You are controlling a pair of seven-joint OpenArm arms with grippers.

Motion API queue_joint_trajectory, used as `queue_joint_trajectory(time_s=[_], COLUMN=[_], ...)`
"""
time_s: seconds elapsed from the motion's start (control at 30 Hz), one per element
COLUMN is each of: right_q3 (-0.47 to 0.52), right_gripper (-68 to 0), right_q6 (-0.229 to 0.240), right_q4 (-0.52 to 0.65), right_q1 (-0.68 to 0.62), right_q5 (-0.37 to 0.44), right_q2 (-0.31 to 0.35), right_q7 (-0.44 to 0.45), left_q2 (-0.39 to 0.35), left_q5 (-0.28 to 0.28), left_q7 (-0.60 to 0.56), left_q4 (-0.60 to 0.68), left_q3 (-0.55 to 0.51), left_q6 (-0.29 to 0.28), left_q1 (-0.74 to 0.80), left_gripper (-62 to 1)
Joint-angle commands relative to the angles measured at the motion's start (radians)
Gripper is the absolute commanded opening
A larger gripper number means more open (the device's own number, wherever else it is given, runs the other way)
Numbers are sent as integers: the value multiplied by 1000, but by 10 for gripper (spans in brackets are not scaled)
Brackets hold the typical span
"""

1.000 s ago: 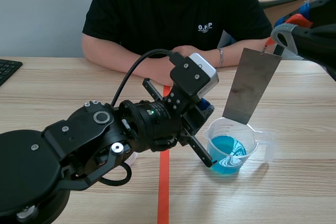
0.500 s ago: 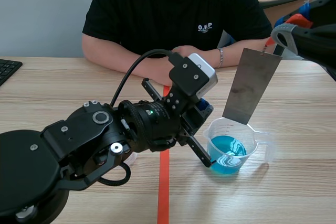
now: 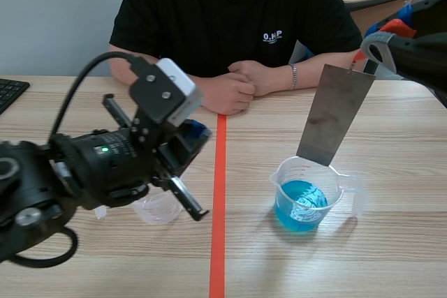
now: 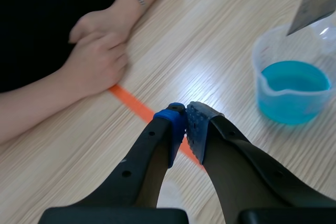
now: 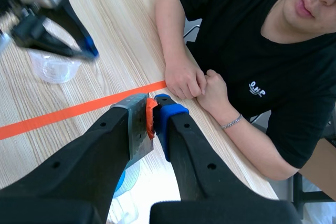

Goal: Do the redox reaction experiment.
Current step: 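Raise the plate and point at it, then lower the plate into the blue solution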

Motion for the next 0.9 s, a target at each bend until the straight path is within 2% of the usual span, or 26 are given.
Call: queue_joint_trajectory(time_s=[0.0,0.2,0.33,0.47,0.63,0.87], right_q3=[8,8,8,8,8,7], right_gripper=[-660,-660,-660,-660,-660,-660], right_q6=[6,6,6,6,6,6], right_q4=[10,10,10,10,10,-5], right_q1=[6,6,6,6,6,6], right_q5=[11,11,11,11,11,11], right_q2=[8,8,8,8,8,8], right_q7=[8,8,8,8,8,21], left_q2=[-48,-175,-185,-184,-125,-11], left_q5=[-2,-3,-3,-15,-25,-13], left_q7=[-15,-82,-98,-124,-135,-135], left_q4=[42,130,137,137,137,137], left_q3=[-50,-281,-438,-554,-649,-710], left_q6=[24,128,186,216,216,212], left_q1=[74,393,598,772,941,1072], left_gripper=[-560,-560,-560,-560,-560,-560])
